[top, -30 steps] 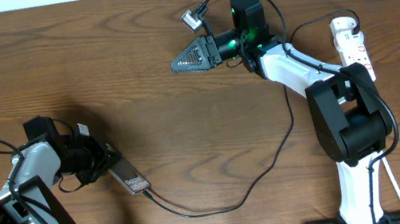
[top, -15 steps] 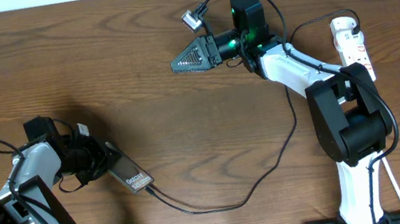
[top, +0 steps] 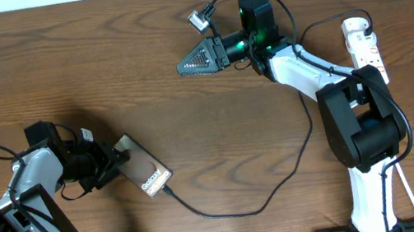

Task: Plug charger to phone and switch on socket
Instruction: 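Lower the phone with the left gripper onto the table, then move the right gripper over to the white power strip at upper right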

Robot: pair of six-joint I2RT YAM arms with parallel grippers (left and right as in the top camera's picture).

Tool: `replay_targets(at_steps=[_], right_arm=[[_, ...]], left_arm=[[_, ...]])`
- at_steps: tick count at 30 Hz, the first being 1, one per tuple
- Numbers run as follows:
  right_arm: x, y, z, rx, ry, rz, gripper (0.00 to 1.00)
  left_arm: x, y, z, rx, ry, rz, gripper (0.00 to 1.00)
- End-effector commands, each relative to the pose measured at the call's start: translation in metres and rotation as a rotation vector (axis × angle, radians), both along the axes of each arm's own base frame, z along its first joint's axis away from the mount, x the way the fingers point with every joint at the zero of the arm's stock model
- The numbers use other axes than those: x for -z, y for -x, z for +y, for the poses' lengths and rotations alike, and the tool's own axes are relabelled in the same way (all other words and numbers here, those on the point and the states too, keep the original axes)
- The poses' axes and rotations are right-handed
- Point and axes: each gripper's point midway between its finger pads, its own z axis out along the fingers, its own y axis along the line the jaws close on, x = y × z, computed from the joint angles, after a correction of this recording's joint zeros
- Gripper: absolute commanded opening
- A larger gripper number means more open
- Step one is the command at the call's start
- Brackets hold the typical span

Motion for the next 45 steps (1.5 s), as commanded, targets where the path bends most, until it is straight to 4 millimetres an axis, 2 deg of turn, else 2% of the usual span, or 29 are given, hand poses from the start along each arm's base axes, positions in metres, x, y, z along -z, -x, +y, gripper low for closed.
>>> replay_targets(at_steps=[1, 5, 9, 15, 19, 23, 29, 35, 40, 42, 45], right_arm=[[-0.009, 0.002, 0.002, -0.016, -0.017, -0.042, 0.99], [-0.009, 0.002, 0.002, -0.019, -0.018, -0.042, 0.99], [-0.009, 0.003, 0.002, -0.023, -0.019, -0.041, 0.99], [-0.010, 0.004, 0.001, -0.030, -0.021, -0.040, 0.99], [-0.009, 0.004, 0.001, -0.029, -0.019, -0.034, 0.99], [-0.009, 0.003, 0.002, -0.020, -0.015, -0.028, 0.99], [-0.003, -0.004, 0.003, 0.026, 0.012, 0.001, 0.99], [0.009, -0.014, 0.004, 0.096, 0.061, 0.040, 0.99], [0.035, -0.019, -0.001, 0.175, 0.167, 0.058, 0.99], [0.054, -0.017, -0.010, 0.237, 0.292, 0.057, 0.99], [0.065, -0.010, -0.029, 0.293, 0.467, 0.027, 0.99]], left_arm=[[0.004, 0.007, 0.001, 0.012, -0.019, 0.021, 0.49], [0.004, 0.007, 0.001, 0.012, -0.019, 0.022, 0.53], [0.004, 0.007, 0.001, 0.012, -0.019, 0.022, 0.65], [0.003, 0.006, 0.002, 0.012, -0.020, 0.019, 0.75], [-0.004, 0.005, 0.002, 0.011, -0.027, -0.003, 0.76], [-0.025, -0.003, 0.000, 0.012, -0.027, -0.081, 0.78], [-0.079, -0.010, -0.006, 0.018, -0.036, -0.254, 0.84], [-0.125, -0.006, -0.007, 0.011, -0.090, -0.395, 0.86], [-0.145, -0.002, -0.009, 0.005, -0.115, -0.463, 0.86], [-0.149, -0.001, -0.009, -0.008, -0.114, -0.473, 0.86], [-0.151, -0.002, -0.013, 0.000, -0.090, -0.484, 0.86]])
